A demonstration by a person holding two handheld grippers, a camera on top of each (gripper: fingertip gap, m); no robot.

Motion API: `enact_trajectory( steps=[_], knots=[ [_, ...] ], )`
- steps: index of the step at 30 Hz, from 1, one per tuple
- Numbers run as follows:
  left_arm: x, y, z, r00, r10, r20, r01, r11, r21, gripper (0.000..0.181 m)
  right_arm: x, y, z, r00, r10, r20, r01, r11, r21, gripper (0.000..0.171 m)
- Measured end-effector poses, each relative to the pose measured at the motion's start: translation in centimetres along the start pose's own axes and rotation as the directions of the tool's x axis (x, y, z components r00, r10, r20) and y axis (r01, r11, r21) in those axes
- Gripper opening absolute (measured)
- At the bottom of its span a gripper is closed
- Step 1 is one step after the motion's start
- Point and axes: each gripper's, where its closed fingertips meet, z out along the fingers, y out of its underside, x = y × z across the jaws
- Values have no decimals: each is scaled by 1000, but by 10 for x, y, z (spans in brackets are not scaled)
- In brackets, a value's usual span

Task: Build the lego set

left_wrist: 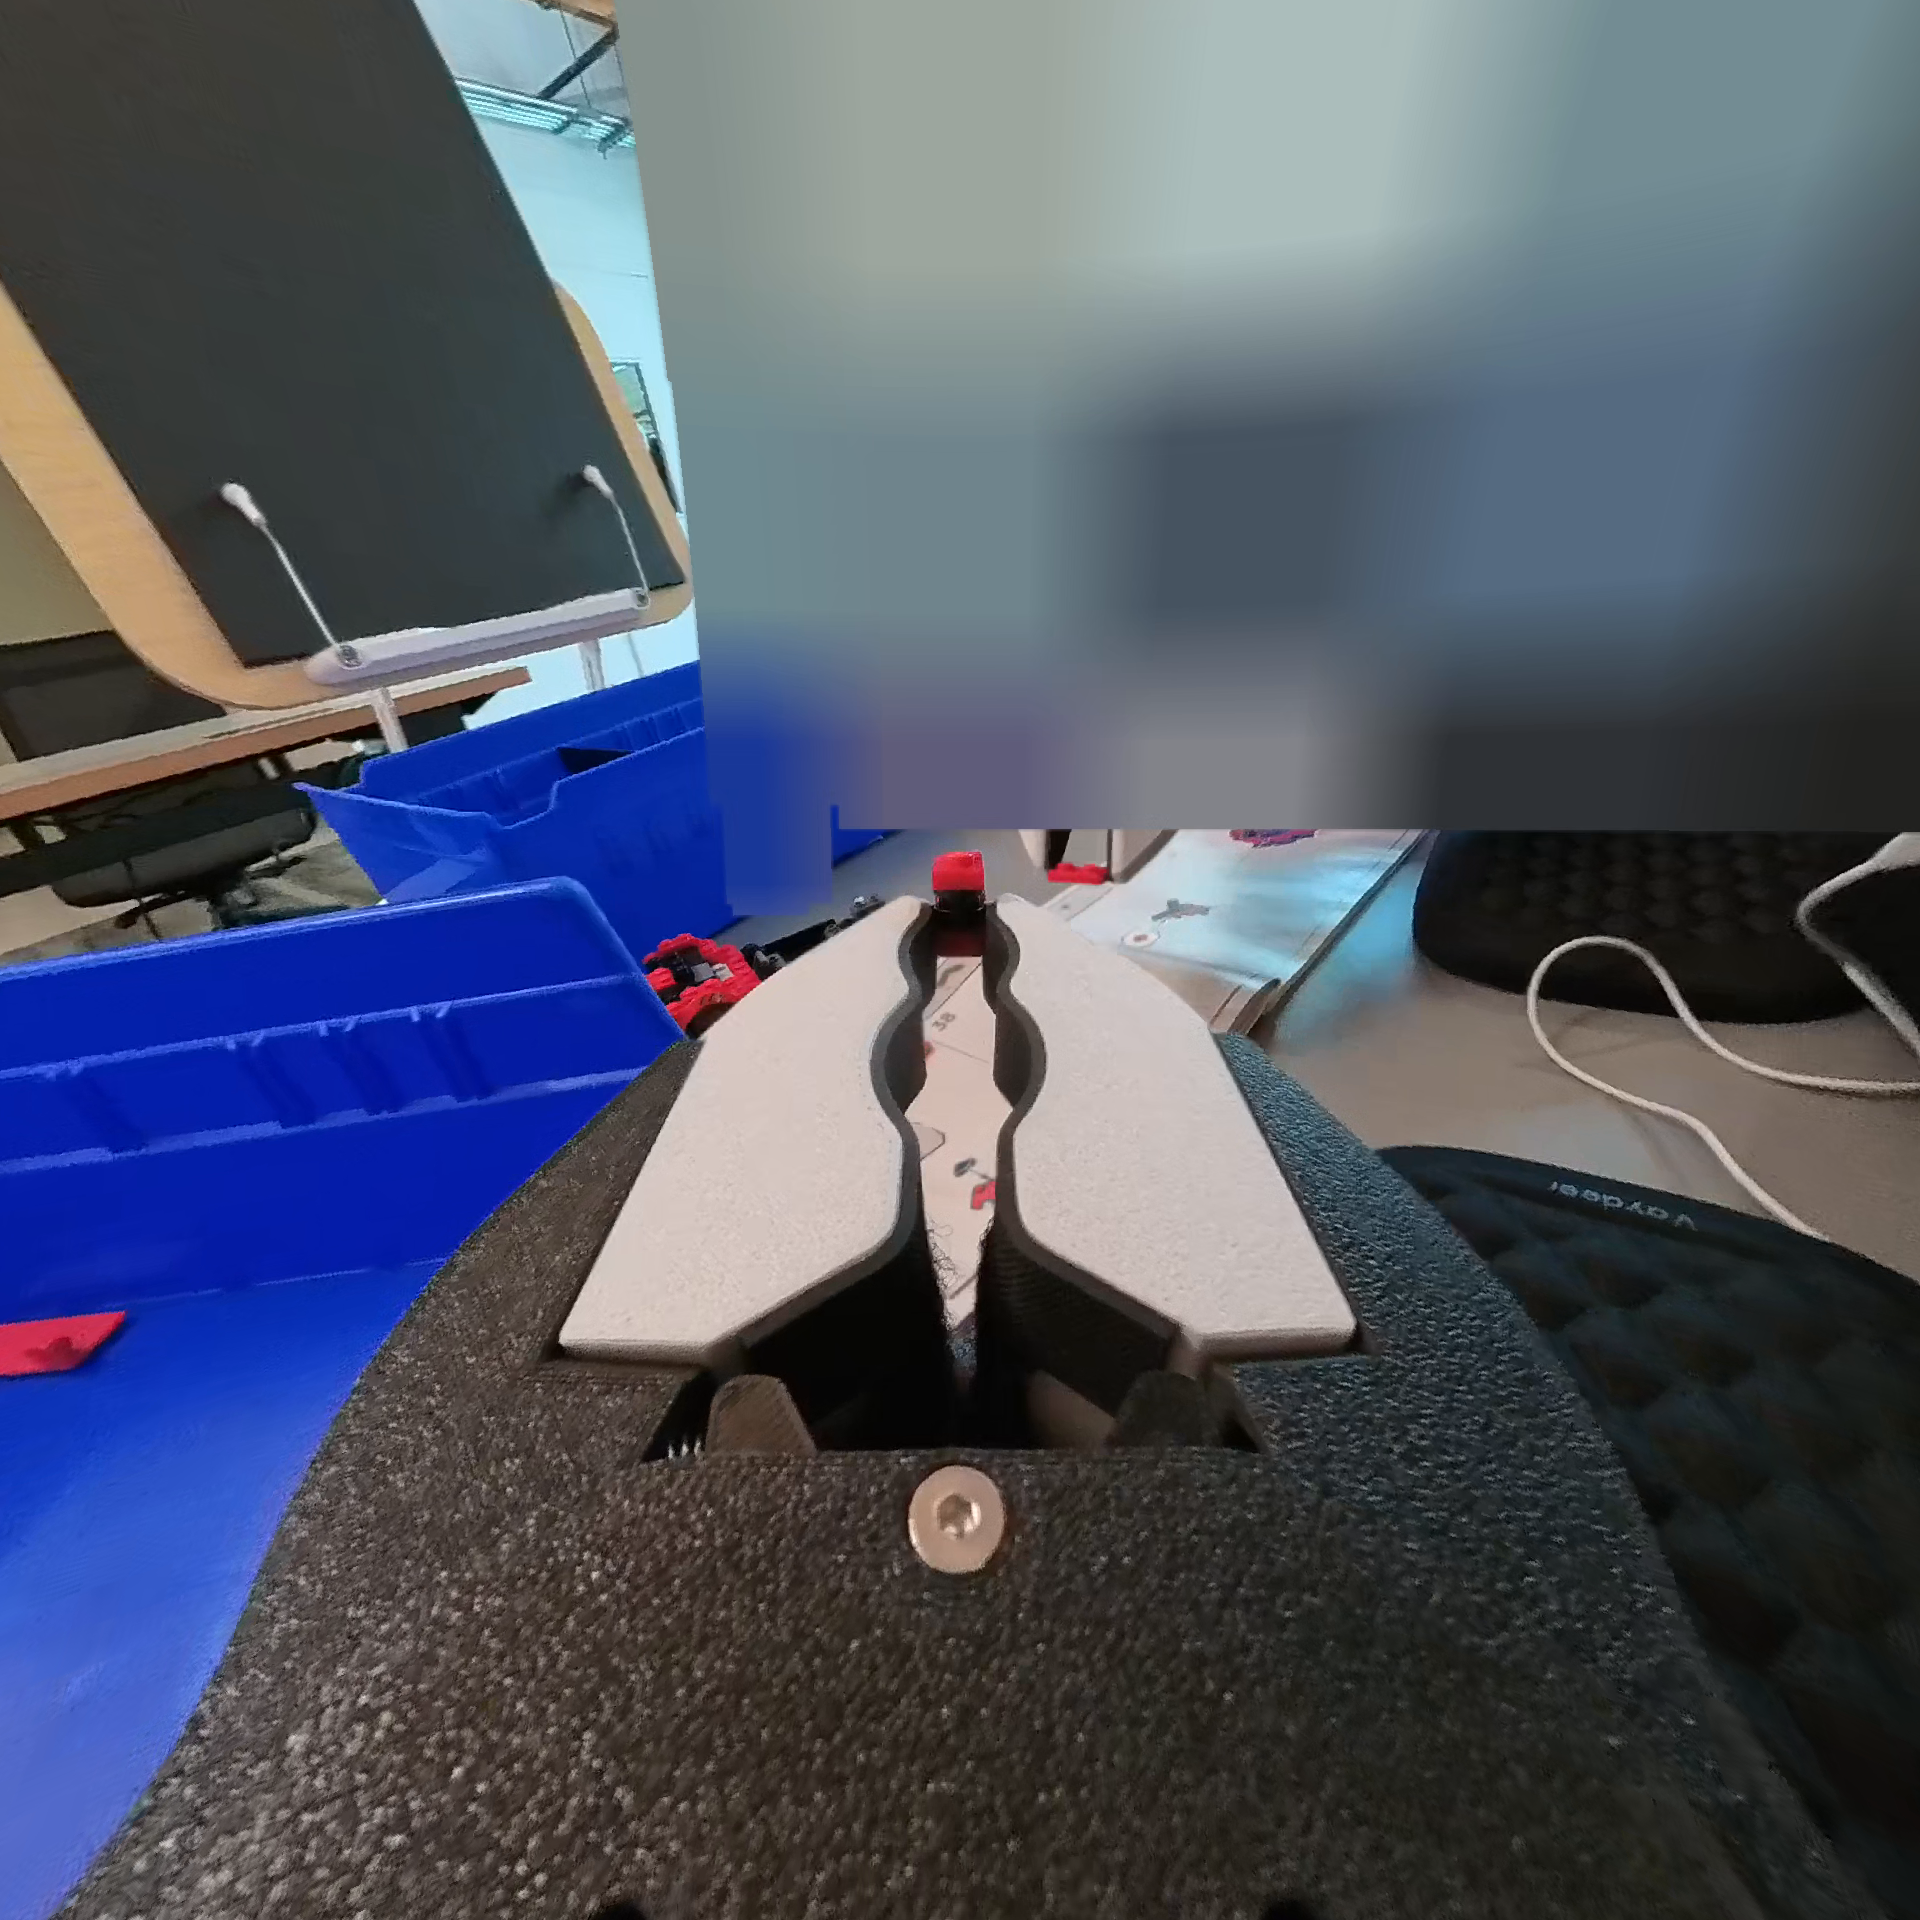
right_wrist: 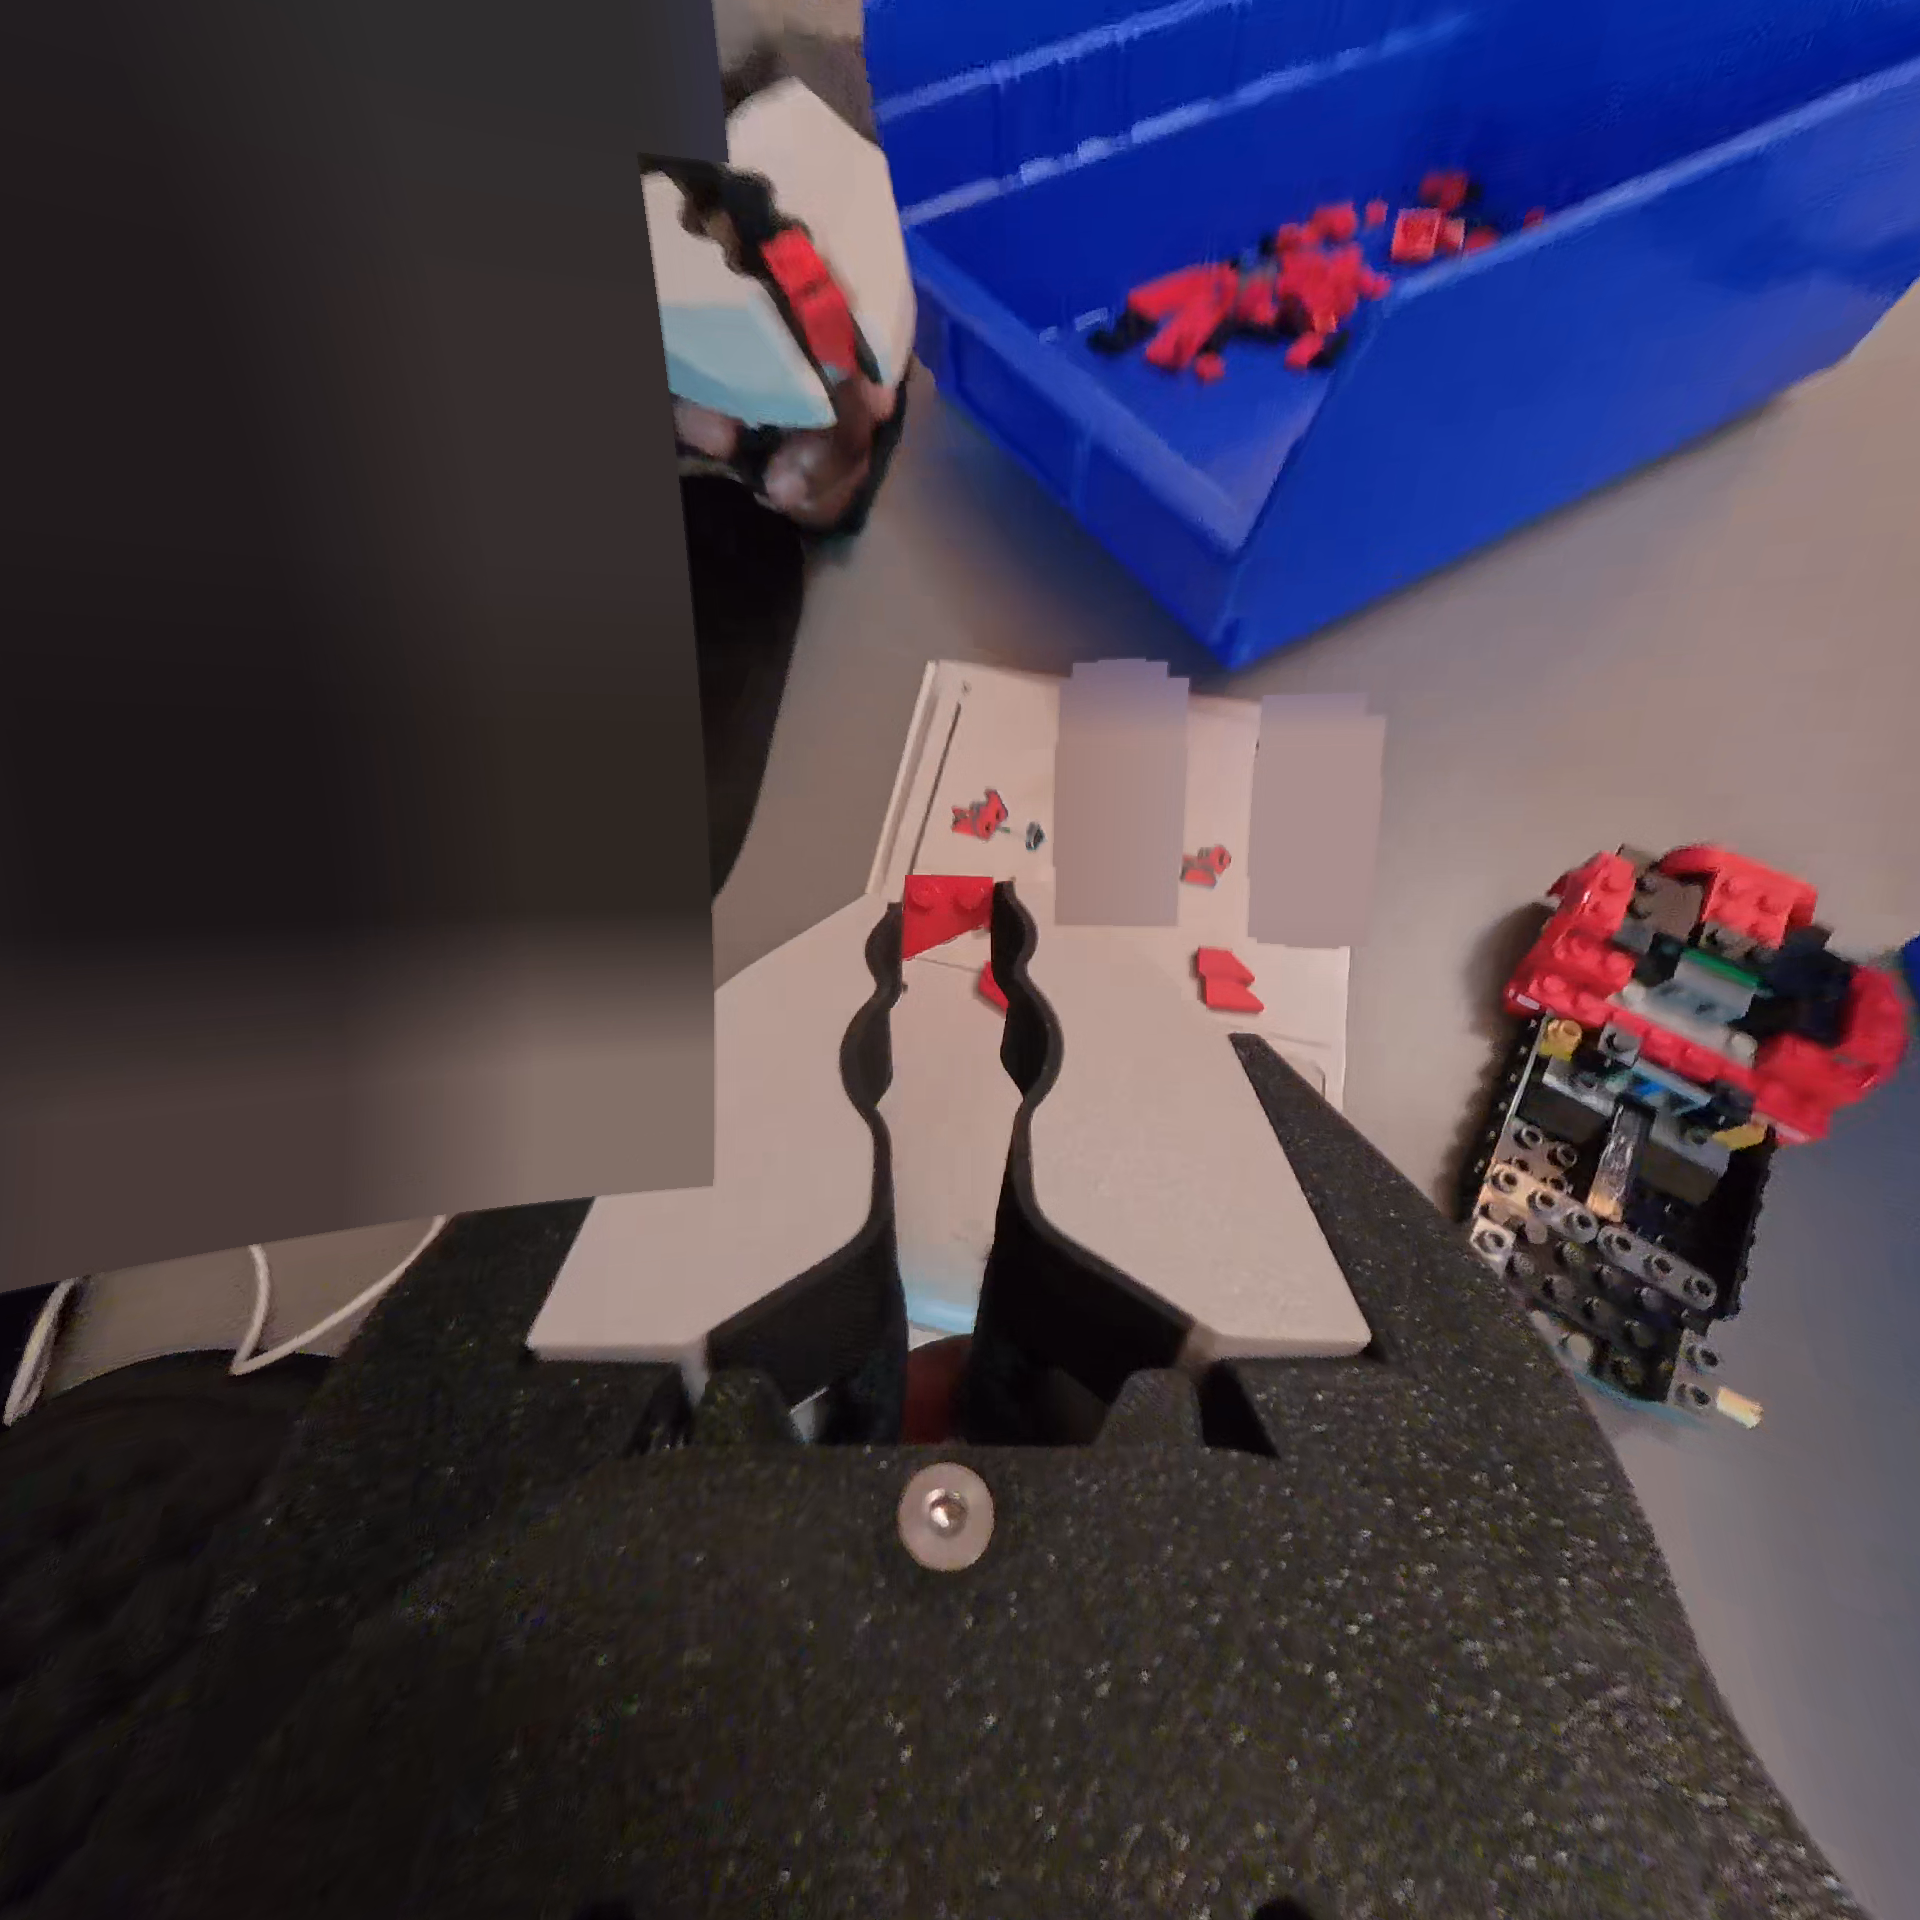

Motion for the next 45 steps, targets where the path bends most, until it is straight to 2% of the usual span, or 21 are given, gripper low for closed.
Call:
enact_trajectory(
  steps=[5,9,18,23,27,32,36,37,41,45],
  knots=[
    [-4,-13,-3,997,-75,-27,76,996,52,7,-6,-9,-7,999,-44,-10,44,998,44,16],
    [-6,-30,-6,998,-46,-49,49,997,61,7,-9,1,-8,1000,-29,2,29,998,61,16],
    [-3,-37,-1,959,-66,-277,64,998,-17,7,-16,5,0,998,-10,68,1,992,129,16],
    [11,-33,9,915,-51,-401,36,998,-46,7,-18,23,13,995,10,97,-18,997,79,16],
    [22,-33,10,886,-75,-458,80,997,-9,7,-19,22,13,994,14,109,-24,995,98,16],
    [24,-29,11,931,-53,-361,67,997,27,7,-16,25,14,995,16,95,-25,996,90,16],
    [-2,-36,15,998,-7,-62,7,1000,9,7,-16,29,18,996,12,88,-17,998,66,16],
    [-3,-39,16,1000,12,-28,-11,1000,4,7,-16,29,18,996,13,91,-19,998,65,16],
    [21,-41,28,995,-29,-100,31,999,19,7,-15,30,18,995,28,94,-34,997,65,16],
    [12,-15,33,995,-95,-22,95,995,-15,7,-14,30,18,996,29,84,-35,997,72,16]
  ],
)
